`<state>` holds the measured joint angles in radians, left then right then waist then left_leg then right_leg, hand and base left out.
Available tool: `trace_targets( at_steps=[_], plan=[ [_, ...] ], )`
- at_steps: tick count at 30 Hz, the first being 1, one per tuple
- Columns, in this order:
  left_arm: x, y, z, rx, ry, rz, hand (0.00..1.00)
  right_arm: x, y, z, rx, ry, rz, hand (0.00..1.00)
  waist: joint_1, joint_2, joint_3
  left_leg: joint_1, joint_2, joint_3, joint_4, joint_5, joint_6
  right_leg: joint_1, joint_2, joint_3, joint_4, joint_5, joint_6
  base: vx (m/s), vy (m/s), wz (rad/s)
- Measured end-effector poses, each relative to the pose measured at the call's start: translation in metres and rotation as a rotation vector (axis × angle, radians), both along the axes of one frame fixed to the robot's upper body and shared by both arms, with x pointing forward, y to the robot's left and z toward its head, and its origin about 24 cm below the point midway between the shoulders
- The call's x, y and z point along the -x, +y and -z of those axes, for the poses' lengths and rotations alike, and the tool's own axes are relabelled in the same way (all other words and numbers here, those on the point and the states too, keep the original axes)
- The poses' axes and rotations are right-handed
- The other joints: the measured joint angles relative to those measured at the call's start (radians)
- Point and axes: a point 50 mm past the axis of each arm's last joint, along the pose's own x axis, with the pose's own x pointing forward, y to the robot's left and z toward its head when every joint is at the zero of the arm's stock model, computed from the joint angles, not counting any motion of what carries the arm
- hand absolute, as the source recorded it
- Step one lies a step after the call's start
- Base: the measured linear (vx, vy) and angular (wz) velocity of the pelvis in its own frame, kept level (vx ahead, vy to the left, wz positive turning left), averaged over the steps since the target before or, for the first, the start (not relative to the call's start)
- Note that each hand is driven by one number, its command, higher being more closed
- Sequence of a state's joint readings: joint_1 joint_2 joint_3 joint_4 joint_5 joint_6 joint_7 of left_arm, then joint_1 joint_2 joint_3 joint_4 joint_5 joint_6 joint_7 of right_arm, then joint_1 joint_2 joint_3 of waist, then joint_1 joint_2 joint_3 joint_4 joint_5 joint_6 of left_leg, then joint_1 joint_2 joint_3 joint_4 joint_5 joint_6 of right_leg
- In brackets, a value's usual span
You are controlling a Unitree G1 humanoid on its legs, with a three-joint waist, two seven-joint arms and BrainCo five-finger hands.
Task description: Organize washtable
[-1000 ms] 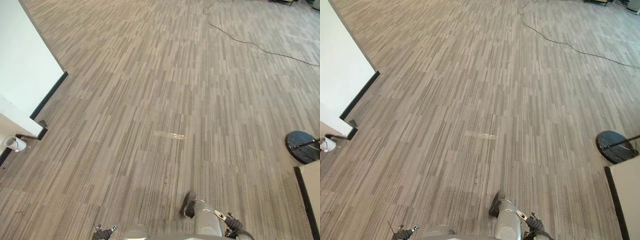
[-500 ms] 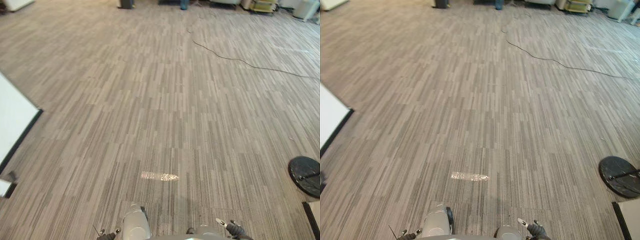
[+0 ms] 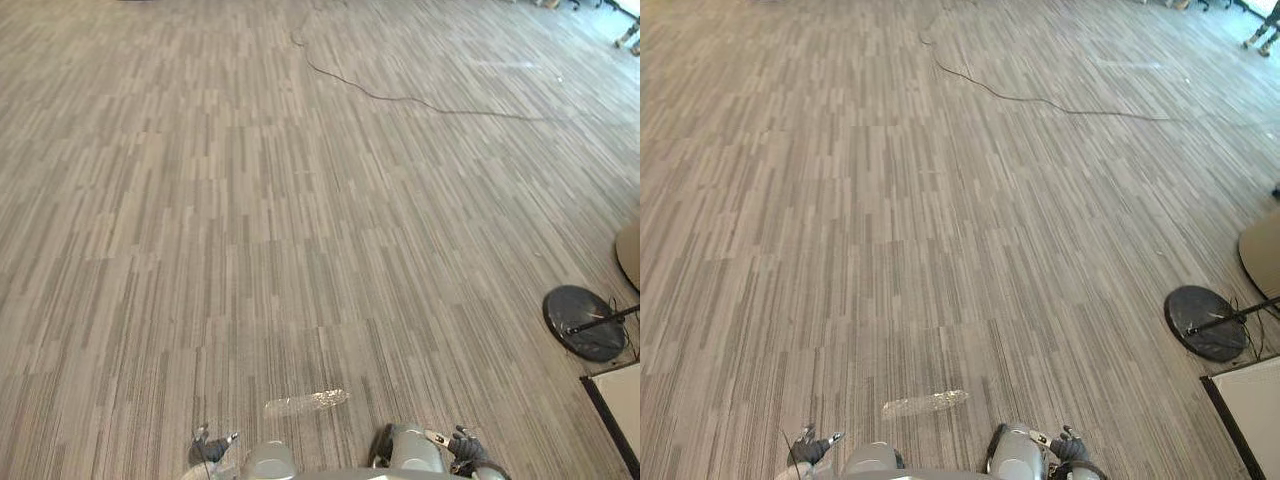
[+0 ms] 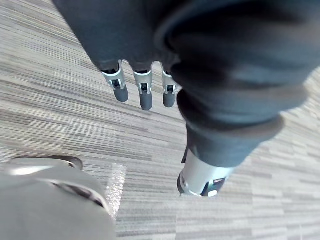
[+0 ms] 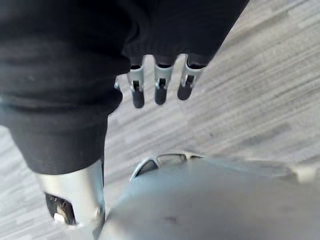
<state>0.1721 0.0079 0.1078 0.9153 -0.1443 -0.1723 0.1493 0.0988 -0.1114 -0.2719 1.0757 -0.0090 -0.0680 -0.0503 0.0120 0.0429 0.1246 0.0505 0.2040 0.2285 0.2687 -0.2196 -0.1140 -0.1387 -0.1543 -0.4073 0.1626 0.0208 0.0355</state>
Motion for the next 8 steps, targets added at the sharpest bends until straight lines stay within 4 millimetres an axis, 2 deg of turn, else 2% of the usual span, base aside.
trace_targets(
  at_steps=[3, 4, 8],
  plan=[
    [0.001, -0.002, 0.0, 0.008, -0.002, 0.023, 0.0, 0.005, 0.003, 0.001, -0.001, 0.013, 0.0, 0.0, 0.004, -0.019, -0.008, 0.019, -0.004, -0.02, 0.001, 0.031, -0.01, 0.056, 0.015, -0.007, -0.059, 0.008, 0.008, 0.14, -0.036, 0.08],
    [0.001, 0.0, 0.0, 0.005, -0.001, 0.026, 0.0, 0.005, 0.003, 0.002, -0.001, 0.013, 0.001, 0.0, 0.004, -0.017, -0.011, 0.019, -0.005, -0.028, 0.007, 0.033, -0.009, 0.067, 0.017, -0.009, -0.07, 0.012, 0.009, 0.08, 0.031, 0.08],
    [0.001, 0.01, 0.0, -0.023, 0.008, 0.032, 0.0, 0.006, 0.011, 0.003, -0.014, 0.021, -0.016, 0.0, 0.004, -0.053, -0.017, 0.001, -0.027, -0.052, 0.044, 0.033, -0.009, 0.121, 0.007, -0.033, -0.159, 0.055, 0.026, 0.05, 0.101, 0.15]
  ],
)
